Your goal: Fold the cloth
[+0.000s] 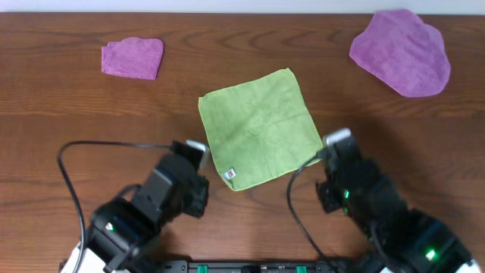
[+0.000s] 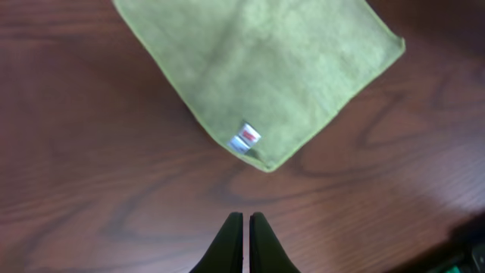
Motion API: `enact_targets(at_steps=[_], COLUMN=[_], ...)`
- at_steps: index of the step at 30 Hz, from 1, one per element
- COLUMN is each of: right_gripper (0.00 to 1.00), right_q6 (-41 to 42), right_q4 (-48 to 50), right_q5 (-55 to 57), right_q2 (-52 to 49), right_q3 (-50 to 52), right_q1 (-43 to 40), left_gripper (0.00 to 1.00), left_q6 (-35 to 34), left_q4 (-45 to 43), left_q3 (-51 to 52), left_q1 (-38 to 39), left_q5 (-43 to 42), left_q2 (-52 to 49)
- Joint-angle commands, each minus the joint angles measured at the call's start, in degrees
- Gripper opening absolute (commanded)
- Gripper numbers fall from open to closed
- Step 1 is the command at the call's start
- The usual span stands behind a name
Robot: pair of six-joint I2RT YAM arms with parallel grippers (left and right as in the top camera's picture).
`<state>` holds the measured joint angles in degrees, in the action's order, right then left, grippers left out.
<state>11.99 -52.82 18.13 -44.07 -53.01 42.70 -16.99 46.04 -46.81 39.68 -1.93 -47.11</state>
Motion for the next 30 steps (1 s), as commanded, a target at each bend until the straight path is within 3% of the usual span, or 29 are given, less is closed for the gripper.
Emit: enact_targets(at_steps=[1,7,12,17,25,30], right_gripper=[0.02,0.01,0.01,0.01,0.01,0.01], right_q6=[7.3,7.2,5.3,2.7,-0.9,-3.4], right_q4=[4.7,15.6,20.4,24.0,28.2,29.0], right_q5=[4.5,5.0,3.2,0.4,-7.1,-8.8], right_q2=[1.5,-5.6,-16.1,-22.3,-25.0,-26.3], right_q3=[7.5,14.7,14.7,14.7,14.7,14.8], right_q1=[2.7,0.3,-3.3,-7.6,-16.9,-18.4], left_gripper=[0.06,0.06,0.06,0.06,0.06,0.06], left_q6=[-5.2,-5.8,-6.4,-8.3,-9.7,-10.3], left_q4=[-4.2,-15.4,-22.4,-22.5,-21.7,-24.6], left_q3=[4.3,8.0,8.0,8.0,8.0,8.0], left_q1=[3.2,2.6,2.6,2.7,2.7,3.8], left_q5=[4.3,3.3,-5.2,-5.6,-6.6,-7.6], left_q2=[-0.9,-11.1,-21.2,-23.8,-24.6,-27.6])
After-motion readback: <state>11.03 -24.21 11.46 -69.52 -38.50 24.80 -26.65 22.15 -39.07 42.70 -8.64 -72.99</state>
